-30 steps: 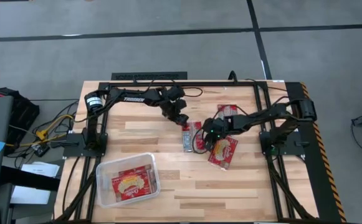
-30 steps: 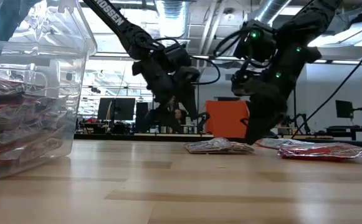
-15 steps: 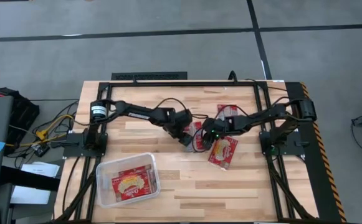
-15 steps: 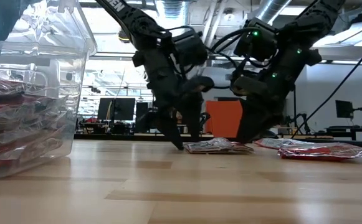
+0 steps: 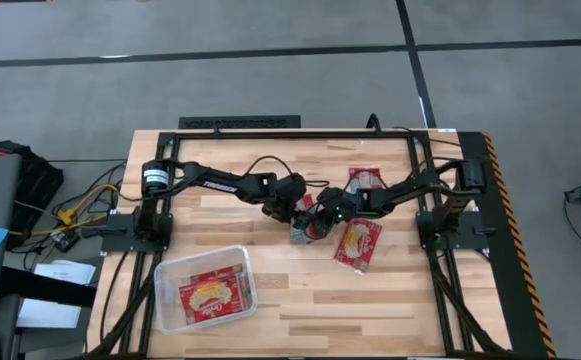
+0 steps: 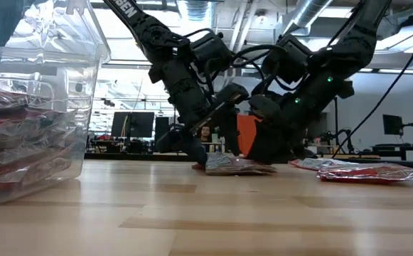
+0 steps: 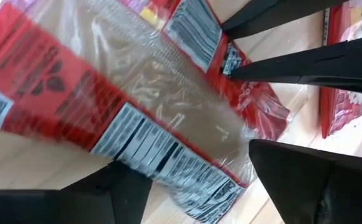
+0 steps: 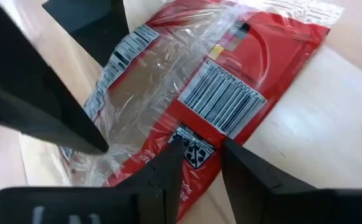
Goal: Sort popcorn bags into baskets
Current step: Put the red popcorn bag into the transparent bin
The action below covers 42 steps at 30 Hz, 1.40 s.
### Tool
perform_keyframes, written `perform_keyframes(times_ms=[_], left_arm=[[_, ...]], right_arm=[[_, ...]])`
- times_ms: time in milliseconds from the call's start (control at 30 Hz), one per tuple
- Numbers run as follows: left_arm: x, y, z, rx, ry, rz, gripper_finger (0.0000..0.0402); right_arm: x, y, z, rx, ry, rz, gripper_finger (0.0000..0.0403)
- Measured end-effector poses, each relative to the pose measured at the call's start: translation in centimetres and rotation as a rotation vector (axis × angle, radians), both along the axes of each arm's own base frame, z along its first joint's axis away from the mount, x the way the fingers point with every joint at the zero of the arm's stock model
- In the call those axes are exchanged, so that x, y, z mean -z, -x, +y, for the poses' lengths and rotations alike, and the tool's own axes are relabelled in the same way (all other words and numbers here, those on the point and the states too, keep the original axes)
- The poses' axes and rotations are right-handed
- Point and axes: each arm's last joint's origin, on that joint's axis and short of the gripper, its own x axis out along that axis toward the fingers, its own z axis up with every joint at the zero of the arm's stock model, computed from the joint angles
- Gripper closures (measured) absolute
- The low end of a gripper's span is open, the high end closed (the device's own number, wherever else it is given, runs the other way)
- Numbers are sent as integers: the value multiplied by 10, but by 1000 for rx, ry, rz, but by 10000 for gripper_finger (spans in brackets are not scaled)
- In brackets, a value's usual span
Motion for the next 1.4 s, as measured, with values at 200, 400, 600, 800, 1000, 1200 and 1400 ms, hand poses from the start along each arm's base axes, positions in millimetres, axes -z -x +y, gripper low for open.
perform_keyframes(times_ms=[200,400,600,800,1000,1200,1400], left_arm=[[0,-2,0,-12,16,-17,167],[1,-4,0,-22,20,-42,293],[0,-9,0,3,24,-102,386],[-8,-10,0,72,85,-102,391],[-54,-7,-5,205,-24,-118,394],[-136,15,-27,397,-226,-77,396],[-206,61,-74,747,-317,-38,392]], right_arm=[[-2,-1,-1,-21,-2,-4,265],[-13,7,-1,-51,16,43,274],[-46,26,0,-93,54,57,282],[-99,51,-1,-83,103,-66,281],[-133,83,-5,-30,199,-116,284],[-144,104,-6,12,290,-82,284],[-144,105,-7,6,314,-71,284]])
